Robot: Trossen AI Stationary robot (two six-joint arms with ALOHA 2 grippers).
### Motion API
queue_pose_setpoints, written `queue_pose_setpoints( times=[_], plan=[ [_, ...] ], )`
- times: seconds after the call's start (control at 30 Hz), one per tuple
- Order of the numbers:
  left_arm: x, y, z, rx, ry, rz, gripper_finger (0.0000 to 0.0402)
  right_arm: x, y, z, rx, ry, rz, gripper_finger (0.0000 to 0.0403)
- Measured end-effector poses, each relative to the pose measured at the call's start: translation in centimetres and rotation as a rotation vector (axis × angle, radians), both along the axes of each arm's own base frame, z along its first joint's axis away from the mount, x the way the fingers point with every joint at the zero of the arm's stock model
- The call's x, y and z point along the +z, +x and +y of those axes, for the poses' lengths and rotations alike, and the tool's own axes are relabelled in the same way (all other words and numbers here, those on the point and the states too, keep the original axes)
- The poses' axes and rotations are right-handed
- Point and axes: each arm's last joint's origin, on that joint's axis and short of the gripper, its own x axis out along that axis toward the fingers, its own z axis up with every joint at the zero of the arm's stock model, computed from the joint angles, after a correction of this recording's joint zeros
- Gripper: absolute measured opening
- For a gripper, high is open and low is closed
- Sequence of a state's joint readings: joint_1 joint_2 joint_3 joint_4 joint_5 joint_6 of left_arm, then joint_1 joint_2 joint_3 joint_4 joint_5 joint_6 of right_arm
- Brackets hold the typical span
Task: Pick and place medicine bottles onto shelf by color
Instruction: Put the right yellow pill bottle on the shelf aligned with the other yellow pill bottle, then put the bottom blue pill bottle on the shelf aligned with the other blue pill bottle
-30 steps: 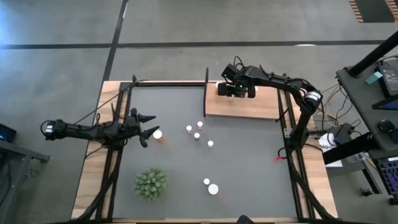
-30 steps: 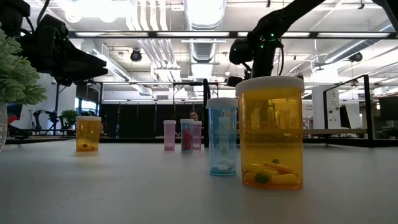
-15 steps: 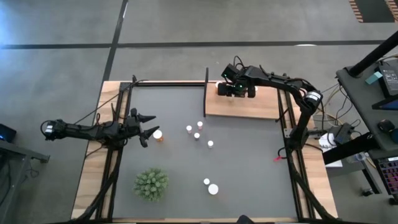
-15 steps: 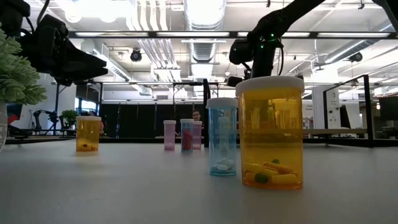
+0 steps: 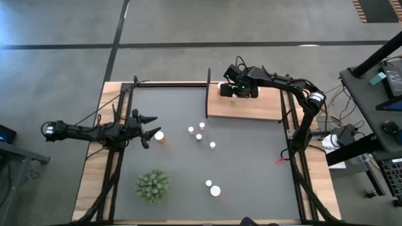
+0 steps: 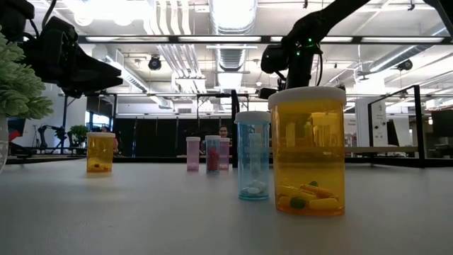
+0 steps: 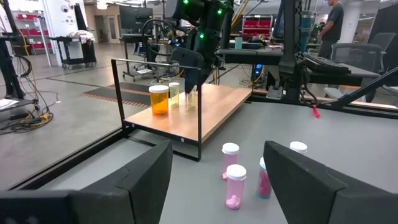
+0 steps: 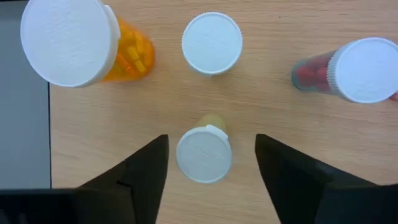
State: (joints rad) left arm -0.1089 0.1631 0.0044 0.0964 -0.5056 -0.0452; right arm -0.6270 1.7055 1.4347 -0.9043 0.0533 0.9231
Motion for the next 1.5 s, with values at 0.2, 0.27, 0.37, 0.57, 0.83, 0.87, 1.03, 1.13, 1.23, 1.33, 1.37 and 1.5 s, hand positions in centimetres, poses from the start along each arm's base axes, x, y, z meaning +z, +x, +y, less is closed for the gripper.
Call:
queue_pose_setpoints(
  times=[0.2,0.27,0.37,0.57,0.83,0.87,1.03,1.13,1.23,1.33,1.37,1.5],
  plan=[
    [0.0,0.0,0.0,0.0,0.0,0.0,0.0238,1.3,-0.2,0.2,0.011,-0.001,0.004,0.0281],
    [0.0,0.0,0.0,0.0,0.0,0.0,0.0238,2.0,-0.2,0.5,0.018,0.001,0.011,0.0294],
    [0.0,0.0,0.0,0.0,0.0,0.0,0.0238,2.9,-0.5,1.5,0.032,0.009,0.028,0.0311],
    [0.0,0.0,0.0,0.0,0.0,0.0,0.0238,4.3,-1.0,5.0,0.044,0.033,0.075,0.0318],
    [0.0,0.0,0.0,0.0,0.0,0.0,0.0238,4.4,-1.2,11.6,0.034,0.022,0.086,0.0318],
    [0.0,0.0,0.0,0.0,0.0,0.0,0.0238,4.2,-1.1,12.4,0.026,0.025,0.089,0.0318],
    [0.0,0.0,0.0,0.0,0.0,0.0,0.0238,2.7,-1.0,16.0,-0.035,0.041,0.111,0.0316],
    [0.0,0.0,0.0,0.0,0.0,0.0,0.0238,2.0,-0.7,17.9,-0.047,0.05,0.126,0.0315],
    [0.0,0.0,0.0,0.0,0.0,0.0,0.0238,1.2,-0.4,19.9,-0.024,0.052,0.119,0.0315],
    [0.0,0.0,0.0,0.0,0.0,0.0,0.0238,0.7,0.0,21.9,0.004,0.051,0.072,0.0315],
    [0.0,0.0,0.0,0.0,0.0,0.0,0.0238,0.6,0.1,22.6,0.016,0.045,0.055,0.0315],
    [0.0,0.0,0.0,0.0,0.0,0.0,0.0238,-0.3,0.7,25.1,0.047,0.02,0.013,0.0314]
  ],
)
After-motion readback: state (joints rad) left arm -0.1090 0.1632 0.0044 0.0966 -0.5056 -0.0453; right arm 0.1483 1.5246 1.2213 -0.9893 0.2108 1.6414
